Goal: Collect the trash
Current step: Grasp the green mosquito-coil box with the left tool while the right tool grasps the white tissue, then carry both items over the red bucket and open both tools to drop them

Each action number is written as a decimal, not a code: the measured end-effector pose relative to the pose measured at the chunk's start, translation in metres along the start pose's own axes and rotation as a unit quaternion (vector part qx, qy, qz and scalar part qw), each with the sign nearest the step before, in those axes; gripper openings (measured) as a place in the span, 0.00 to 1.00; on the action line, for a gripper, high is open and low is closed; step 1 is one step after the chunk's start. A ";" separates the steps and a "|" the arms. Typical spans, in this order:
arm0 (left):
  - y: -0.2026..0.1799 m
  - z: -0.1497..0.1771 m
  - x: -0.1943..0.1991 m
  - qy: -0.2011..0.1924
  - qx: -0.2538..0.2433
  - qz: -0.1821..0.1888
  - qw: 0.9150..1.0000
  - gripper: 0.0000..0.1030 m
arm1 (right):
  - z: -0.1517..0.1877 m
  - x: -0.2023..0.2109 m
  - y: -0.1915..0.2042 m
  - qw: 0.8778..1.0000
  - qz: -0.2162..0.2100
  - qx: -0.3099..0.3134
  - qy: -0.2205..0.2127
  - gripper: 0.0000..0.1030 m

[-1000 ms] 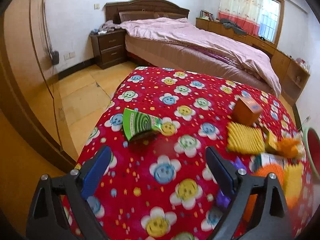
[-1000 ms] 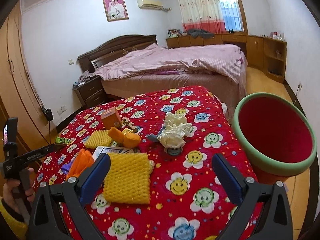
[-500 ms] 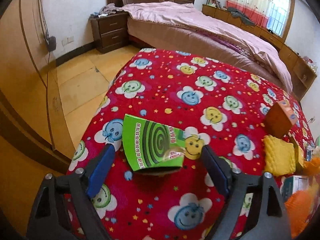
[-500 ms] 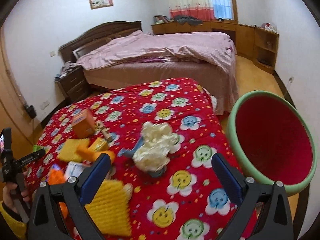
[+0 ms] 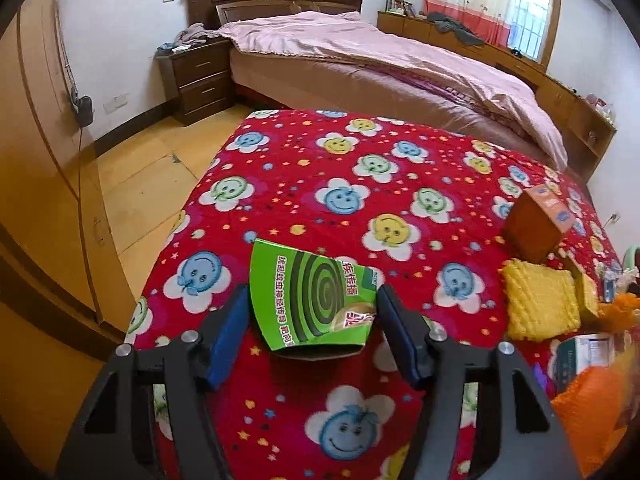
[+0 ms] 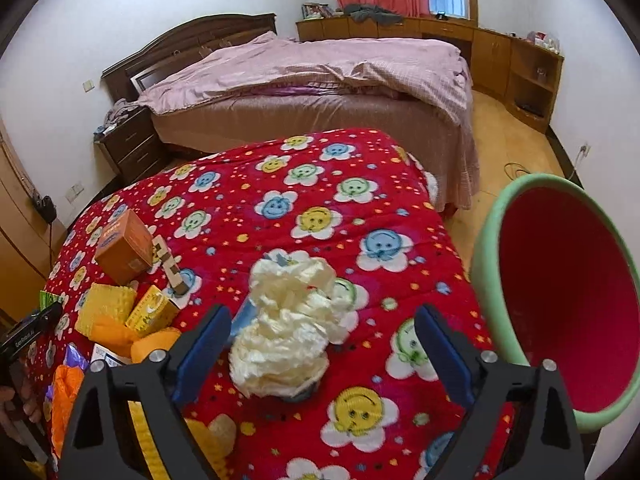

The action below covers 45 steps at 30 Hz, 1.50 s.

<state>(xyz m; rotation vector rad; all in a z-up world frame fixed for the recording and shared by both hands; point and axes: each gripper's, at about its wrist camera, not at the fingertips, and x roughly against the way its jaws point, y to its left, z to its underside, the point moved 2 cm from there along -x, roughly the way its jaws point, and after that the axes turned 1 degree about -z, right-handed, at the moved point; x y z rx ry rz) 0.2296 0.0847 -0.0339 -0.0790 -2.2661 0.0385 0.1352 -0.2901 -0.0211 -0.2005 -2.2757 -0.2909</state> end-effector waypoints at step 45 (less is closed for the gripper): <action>-0.319 0.032 0.132 -0.033 -0.176 0.213 0.961 0.62 | 0.018 0.137 -0.131 0.990 -0.031 -0.085 -0.111 0.21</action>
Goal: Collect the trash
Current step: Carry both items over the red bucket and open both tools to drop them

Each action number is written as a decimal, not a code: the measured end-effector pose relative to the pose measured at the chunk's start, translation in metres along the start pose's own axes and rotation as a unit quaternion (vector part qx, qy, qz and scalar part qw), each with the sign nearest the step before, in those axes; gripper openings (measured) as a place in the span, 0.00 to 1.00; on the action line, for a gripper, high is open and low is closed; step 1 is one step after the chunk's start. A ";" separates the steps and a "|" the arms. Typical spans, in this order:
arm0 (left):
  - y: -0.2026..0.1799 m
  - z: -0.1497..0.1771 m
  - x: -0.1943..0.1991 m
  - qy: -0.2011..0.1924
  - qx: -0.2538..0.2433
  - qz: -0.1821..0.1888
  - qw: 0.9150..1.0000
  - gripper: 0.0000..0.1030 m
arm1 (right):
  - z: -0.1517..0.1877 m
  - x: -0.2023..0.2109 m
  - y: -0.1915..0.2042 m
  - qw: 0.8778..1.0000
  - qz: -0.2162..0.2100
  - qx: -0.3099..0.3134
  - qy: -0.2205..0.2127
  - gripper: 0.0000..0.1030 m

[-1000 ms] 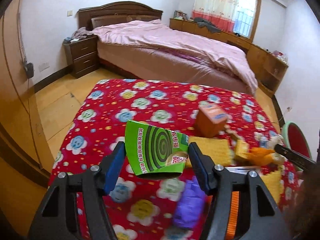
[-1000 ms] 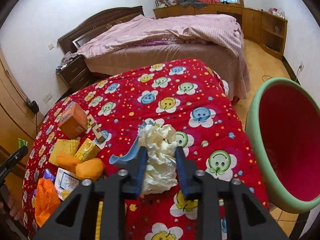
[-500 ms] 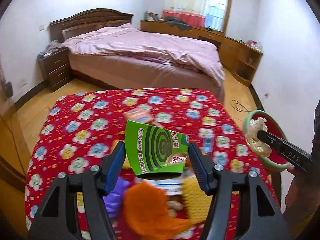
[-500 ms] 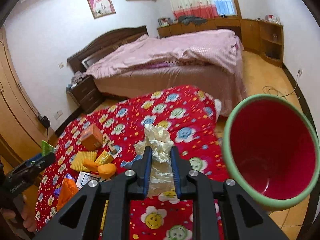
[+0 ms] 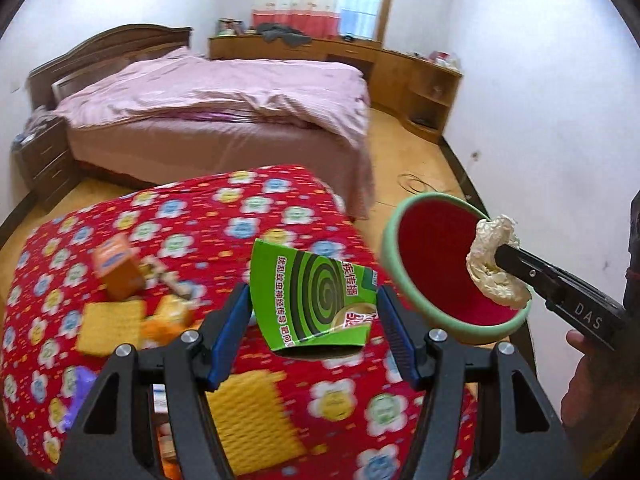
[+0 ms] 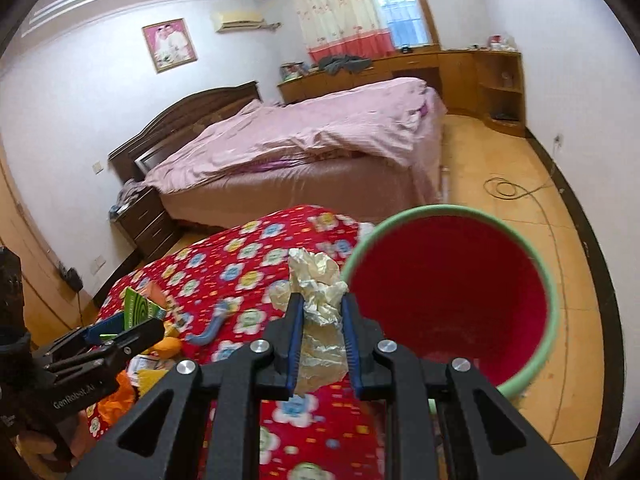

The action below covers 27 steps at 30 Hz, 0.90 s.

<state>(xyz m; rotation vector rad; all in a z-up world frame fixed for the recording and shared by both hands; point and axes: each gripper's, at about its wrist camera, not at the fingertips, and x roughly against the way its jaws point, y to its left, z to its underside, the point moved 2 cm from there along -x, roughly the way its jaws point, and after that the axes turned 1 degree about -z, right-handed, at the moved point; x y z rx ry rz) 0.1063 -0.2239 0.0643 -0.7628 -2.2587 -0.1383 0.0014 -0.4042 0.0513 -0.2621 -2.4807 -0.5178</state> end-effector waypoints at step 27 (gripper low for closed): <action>-0.114 -0.004 -0.106 0.060 -0.081 0.075 0.992 0.66 | 0.015 -0.015 -0.125 0.992 0.069 -0.105 0.019 0.32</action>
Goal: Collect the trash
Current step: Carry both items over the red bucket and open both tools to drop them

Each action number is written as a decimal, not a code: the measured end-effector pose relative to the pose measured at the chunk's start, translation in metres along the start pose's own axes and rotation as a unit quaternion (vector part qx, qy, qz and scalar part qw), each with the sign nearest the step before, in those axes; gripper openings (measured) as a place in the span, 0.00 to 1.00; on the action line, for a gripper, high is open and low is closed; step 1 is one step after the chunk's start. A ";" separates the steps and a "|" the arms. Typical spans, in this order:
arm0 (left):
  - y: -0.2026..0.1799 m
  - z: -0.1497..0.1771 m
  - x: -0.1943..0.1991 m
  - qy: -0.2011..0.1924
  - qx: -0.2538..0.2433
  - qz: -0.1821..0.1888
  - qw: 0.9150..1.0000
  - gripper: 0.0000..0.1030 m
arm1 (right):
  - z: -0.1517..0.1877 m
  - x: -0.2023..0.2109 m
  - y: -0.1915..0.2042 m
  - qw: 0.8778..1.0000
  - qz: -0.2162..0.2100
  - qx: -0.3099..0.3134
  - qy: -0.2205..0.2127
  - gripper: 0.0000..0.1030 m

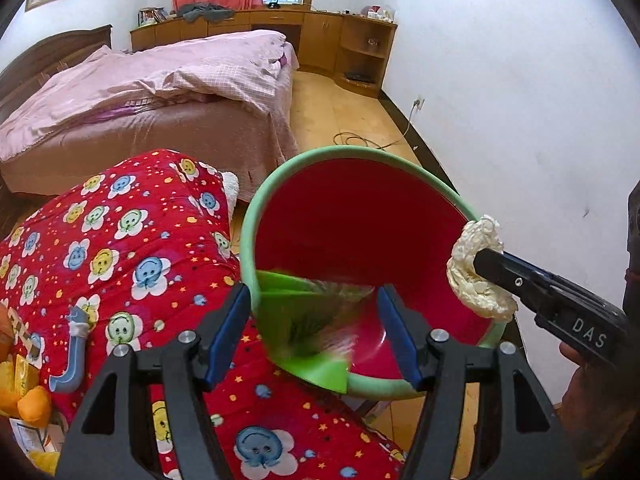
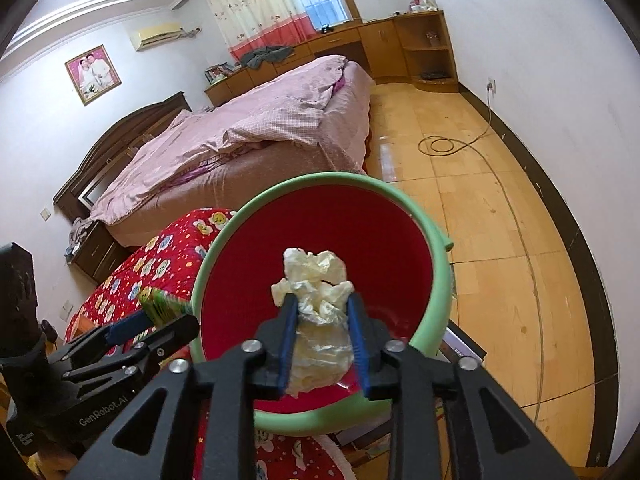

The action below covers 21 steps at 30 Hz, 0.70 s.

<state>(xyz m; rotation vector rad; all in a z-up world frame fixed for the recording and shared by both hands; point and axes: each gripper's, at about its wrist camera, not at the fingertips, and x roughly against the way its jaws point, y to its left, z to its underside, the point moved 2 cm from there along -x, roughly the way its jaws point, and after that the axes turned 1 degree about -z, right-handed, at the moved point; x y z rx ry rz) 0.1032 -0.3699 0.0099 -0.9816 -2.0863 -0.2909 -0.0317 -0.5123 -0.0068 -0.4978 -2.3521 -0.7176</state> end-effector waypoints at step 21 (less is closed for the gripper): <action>0.031 0.017 0.070 -0.034 0.059 -0.015 0.998 0.67 | 0.008 0.034 0.022 0.999 -0.027 0.008 -0.020 0.51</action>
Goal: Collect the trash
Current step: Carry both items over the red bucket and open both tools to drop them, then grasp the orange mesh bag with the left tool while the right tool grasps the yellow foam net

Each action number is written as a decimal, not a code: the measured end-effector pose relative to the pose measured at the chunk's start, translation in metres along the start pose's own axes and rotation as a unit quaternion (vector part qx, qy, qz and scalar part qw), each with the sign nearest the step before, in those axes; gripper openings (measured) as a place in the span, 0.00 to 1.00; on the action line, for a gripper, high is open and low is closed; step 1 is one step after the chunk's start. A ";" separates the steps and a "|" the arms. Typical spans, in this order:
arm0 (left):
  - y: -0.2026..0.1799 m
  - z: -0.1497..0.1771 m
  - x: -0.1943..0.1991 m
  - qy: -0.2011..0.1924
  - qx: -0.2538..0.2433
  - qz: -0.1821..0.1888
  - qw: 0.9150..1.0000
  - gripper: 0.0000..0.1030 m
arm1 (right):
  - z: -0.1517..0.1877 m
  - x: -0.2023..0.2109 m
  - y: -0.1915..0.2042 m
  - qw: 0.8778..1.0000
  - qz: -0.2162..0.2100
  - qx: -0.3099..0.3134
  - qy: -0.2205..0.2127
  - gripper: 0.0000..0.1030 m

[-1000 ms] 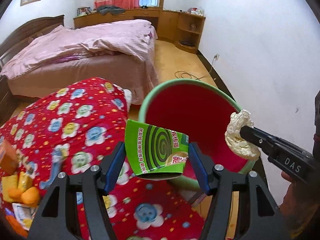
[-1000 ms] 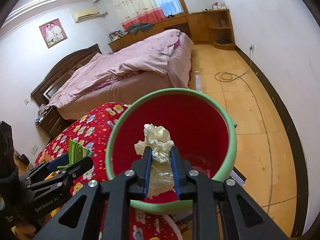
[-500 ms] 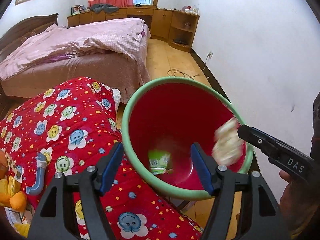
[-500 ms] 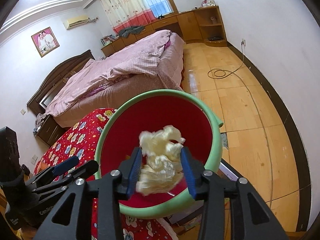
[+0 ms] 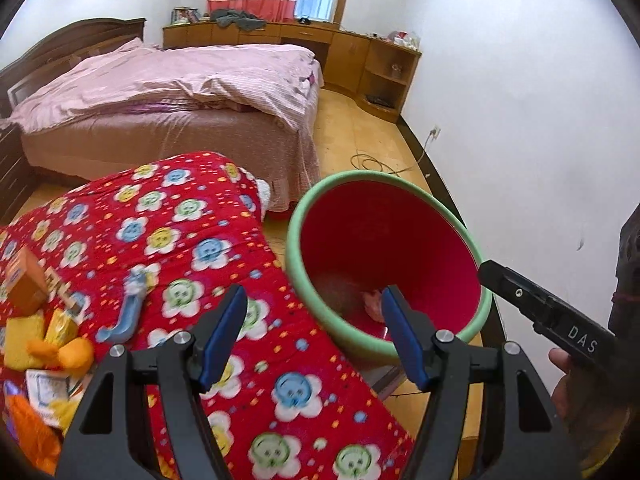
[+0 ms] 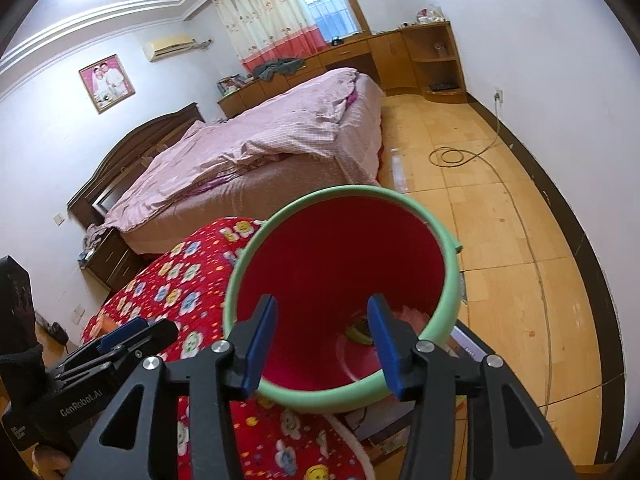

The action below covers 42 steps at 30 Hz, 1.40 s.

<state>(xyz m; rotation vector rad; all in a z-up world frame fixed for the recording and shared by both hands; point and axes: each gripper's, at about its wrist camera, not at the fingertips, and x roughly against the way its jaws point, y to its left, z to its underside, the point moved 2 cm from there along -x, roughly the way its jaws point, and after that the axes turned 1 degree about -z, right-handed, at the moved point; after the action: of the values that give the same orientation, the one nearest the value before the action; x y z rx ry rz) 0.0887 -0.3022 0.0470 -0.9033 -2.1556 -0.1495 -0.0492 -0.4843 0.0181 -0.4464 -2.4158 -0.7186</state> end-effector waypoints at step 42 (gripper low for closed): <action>0.208 0.118 0.121 0.006 0.180 -0.182 0.967 0.67 | 0.104 -0.023 0.184 0.980 -0.097 0.144 0.101 0.58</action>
<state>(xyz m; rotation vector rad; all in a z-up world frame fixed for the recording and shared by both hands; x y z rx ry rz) 0.0963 -0.0362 0.0137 -0.2953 -2.2228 0.0567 0.0081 -0.2800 0.0036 -0.0199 -2.3392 -0.4561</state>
